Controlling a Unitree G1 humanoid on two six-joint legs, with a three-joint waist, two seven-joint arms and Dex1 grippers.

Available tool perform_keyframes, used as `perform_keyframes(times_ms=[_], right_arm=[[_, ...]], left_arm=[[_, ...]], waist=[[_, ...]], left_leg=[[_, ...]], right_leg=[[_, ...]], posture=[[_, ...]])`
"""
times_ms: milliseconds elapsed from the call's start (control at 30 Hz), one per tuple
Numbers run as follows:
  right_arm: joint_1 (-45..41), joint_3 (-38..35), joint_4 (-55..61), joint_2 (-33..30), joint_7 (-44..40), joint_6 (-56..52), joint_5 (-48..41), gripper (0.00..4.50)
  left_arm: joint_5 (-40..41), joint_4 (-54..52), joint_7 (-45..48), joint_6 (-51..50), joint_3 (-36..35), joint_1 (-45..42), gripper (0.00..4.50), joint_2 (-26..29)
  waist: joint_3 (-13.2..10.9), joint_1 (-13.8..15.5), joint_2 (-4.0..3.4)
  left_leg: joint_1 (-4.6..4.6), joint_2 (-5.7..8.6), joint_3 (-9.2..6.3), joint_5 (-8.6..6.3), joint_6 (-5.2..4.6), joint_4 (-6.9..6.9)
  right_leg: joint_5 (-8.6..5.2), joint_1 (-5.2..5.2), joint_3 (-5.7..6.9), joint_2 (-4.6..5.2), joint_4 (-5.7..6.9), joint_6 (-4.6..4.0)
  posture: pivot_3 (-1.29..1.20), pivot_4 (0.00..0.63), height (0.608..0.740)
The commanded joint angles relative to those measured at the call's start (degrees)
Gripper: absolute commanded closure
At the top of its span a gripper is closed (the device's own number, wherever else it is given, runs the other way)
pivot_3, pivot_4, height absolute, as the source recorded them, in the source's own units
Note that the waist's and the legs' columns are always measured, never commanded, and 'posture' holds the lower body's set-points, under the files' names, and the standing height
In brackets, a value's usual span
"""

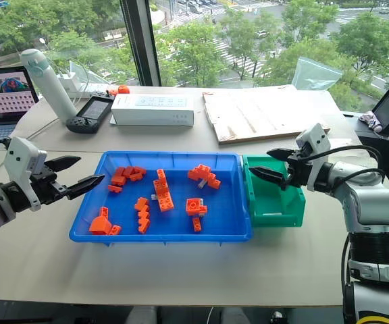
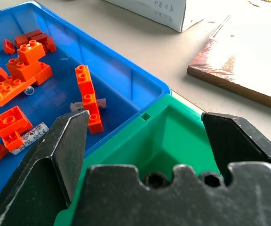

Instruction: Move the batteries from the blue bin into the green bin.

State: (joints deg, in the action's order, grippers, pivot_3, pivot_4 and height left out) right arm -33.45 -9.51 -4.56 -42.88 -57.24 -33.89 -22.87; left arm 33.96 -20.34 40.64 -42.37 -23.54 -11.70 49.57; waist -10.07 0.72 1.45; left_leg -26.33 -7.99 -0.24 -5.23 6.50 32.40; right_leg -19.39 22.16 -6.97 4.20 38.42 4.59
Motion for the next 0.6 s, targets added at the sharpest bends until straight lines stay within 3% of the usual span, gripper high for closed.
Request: perform_keyframes(times_ms=[33, 167, 300, 600], right_arm=[[-2.12, 0.54, 3.15, -1.00, -0.32, 0.83, -0.39, 0.05], [-7.06, 8.82, 6.94, -3.30, -5.27, -1.36, 1.28, 0.05], [-10.80, 16.62, 9.36, -3.68, -9.62, -4.03, 2.01, 0.05], [-14.77, 29.52, 8.44, 2.67, -10.95, -3.65, 7.18, 0.05]], left_arm=[[1.12, 1.46, 2.60, 0.41, 0.89, -3.78, 0.00, 1.88], [6.30, -0.04, 12.76, -1.85, 4.57, -7.39, 0.00, 6.50], [10.49, -2.95, 17.20, -6.43, 6.95, -7.75, 0.00, 10.56], [12.48, -8.69, 17.44, -9.72, 5.56, -3.78, 0.00, 13.88]], waist=[[0.00, 0.01, 0.00], [-0.01, -0.05, -0.01], [0.00, -0.15, -0.02], [0.00, 0.09, -0.02]], left_leg=[[0.00, 0.00, 0.00, 0.00, 0.00, 0.00], [-0.03, 0.00, -0.01, 0.00, 0.00, 0.14], [-0.03, 0.00, 0.00, -0.04, -0.05, 0.20], [-0.06, 0.00, -0.01, -0.05, -0.08, 0.30]], right_leg=[[0.00, 0.00, 0.00, 0.00, 0.00, 0.00], [0.00, 0.06, -0.01, -0.03, 0.15, 0.00], [-0.01, 0.03, -0.03, -0.02, 0.14, 0.01], [-0.02, 0.04, -0.03, -0.02, 0.14, 0.01]], posture=[[0.00, 0.150, 0.732], [0.00, 0.150, 0.732], [0.00, 0.150, 0.732], [0.00, 0.150, 0.732]])
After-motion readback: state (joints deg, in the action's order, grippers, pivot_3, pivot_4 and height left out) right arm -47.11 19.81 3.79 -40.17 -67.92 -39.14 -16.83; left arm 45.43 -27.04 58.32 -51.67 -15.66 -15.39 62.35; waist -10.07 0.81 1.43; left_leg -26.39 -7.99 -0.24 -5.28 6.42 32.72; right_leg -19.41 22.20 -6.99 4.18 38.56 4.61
